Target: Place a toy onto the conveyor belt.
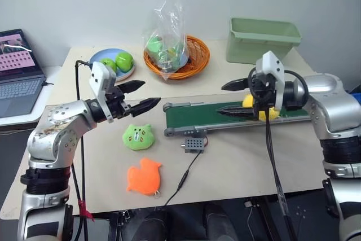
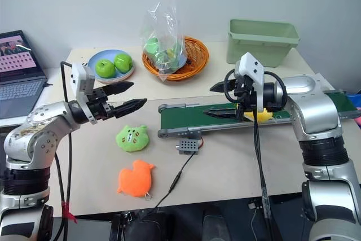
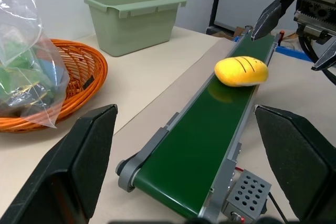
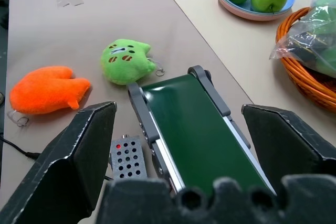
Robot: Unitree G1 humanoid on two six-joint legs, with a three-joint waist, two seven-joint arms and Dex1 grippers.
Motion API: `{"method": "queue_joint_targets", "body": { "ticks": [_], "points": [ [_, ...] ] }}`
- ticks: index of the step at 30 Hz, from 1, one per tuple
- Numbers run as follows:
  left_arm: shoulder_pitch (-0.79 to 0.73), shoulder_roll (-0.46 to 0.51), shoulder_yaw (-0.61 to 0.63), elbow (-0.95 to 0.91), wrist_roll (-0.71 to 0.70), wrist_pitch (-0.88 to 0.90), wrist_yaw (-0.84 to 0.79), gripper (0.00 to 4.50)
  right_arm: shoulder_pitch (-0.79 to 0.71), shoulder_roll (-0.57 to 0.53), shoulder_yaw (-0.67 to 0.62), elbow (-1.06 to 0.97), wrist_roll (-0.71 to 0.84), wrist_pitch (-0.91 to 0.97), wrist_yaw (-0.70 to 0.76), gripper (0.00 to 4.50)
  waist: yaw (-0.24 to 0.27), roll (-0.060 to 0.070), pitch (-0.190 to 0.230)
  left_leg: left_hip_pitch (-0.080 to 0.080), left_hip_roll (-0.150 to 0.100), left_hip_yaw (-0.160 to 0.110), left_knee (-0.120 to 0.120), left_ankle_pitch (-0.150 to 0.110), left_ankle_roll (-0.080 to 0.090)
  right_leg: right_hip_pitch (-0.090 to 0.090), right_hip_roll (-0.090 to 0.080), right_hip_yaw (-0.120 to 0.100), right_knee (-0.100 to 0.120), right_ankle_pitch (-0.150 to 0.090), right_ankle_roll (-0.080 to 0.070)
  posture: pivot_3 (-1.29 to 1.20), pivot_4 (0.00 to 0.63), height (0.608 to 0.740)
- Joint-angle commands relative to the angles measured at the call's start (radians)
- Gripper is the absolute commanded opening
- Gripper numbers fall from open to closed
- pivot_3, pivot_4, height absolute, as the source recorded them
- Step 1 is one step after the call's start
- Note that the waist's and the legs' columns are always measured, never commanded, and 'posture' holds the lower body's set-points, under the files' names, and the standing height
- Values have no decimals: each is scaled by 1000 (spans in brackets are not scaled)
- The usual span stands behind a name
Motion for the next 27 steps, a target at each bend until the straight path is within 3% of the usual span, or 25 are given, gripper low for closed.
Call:
{"method": "queue_joint_targets", "body": {
  "ticks": [1,27],
  "points": [
    [-3,-14,36,-58,-41,15,36,4443,-39,4,-13,-22,17,0,3,4500,0,0,0,0,0,0,0,0,0,0,0,0,0,0,0,0,150,740],
    [-53,-6,31,-76,-138,147,83,4443,-16,18,-25,-43,37,8,-26,4500,7,0,0,0,1,1,0,-1,0,0,1,0,-1,1,-1,0,150,740]
  ]
}}
